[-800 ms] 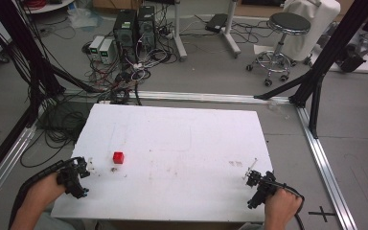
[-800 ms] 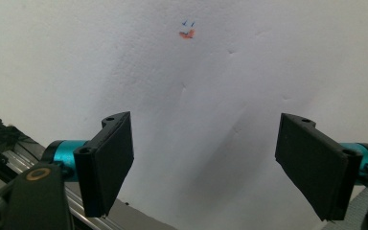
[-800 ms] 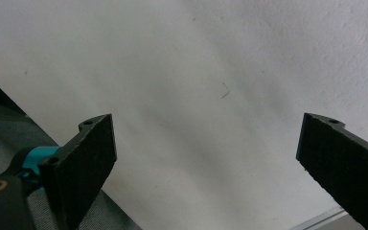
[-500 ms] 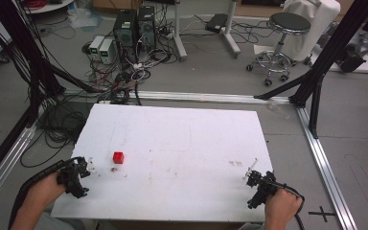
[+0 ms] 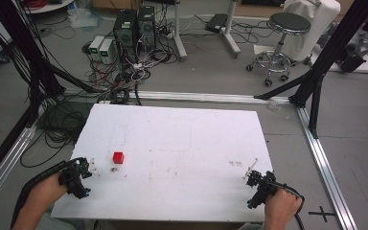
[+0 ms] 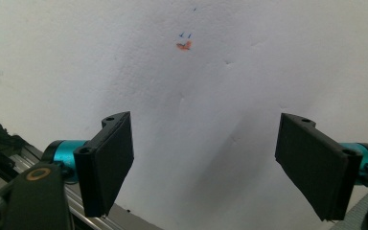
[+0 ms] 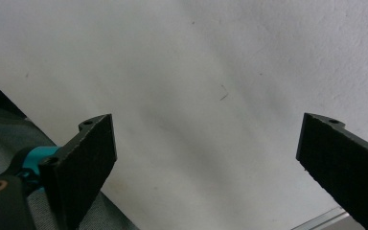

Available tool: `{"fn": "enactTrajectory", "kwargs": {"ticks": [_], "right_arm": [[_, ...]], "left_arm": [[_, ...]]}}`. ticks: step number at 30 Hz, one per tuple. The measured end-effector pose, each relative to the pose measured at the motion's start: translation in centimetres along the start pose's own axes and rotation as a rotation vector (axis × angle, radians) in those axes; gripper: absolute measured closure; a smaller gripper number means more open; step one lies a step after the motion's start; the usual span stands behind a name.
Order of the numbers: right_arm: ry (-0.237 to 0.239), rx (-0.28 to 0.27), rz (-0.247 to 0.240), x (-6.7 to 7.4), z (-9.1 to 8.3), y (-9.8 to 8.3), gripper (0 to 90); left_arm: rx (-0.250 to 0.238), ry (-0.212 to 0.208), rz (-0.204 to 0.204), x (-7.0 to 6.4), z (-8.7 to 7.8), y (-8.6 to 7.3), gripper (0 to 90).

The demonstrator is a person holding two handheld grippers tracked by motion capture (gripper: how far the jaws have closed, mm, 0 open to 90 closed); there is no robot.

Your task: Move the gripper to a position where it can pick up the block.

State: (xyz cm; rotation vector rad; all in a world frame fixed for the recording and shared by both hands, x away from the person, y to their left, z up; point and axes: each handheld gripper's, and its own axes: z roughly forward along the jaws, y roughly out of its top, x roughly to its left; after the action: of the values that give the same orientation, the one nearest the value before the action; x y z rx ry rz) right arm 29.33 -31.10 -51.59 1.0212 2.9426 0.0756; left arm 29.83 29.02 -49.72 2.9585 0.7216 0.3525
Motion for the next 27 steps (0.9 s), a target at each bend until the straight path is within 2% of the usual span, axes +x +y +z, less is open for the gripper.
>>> {"fn": "enactTrajectory", "kwargs": {"ticks": [4,9,18,23,27], "right_arm": [[-0.01,-0.005,0.002,0.0,-0.1,0.1,5.7],[-0.009,-0.006,-0.013,0.1,-0.1,0.2,5.7],[-0.008,-0.01,-0.011,0.2,-0.2,0.3,5.7],[-0.005,-0.013,-0.012,0.3,-0.2,0.3,5.7],[-0.004,-0.013,-0.013,0.2,-0.2,0.3,5.7]], "left_arm": [[-0.003,0.007,0.006,0.0,-0.1,0.1,21.2],[-0.025,-0.028,0.027,0.1,-0.2,0.0,21.2],[-0.027,-0.012,0.083,1.4,-0.7,0.1,21.2],[-0.041,-0.038,0.168,2.2,-0.9,1.0,21.2],[-0.039,-0.04,0.238,2.7,-1.0,1.7,21.2]]}}
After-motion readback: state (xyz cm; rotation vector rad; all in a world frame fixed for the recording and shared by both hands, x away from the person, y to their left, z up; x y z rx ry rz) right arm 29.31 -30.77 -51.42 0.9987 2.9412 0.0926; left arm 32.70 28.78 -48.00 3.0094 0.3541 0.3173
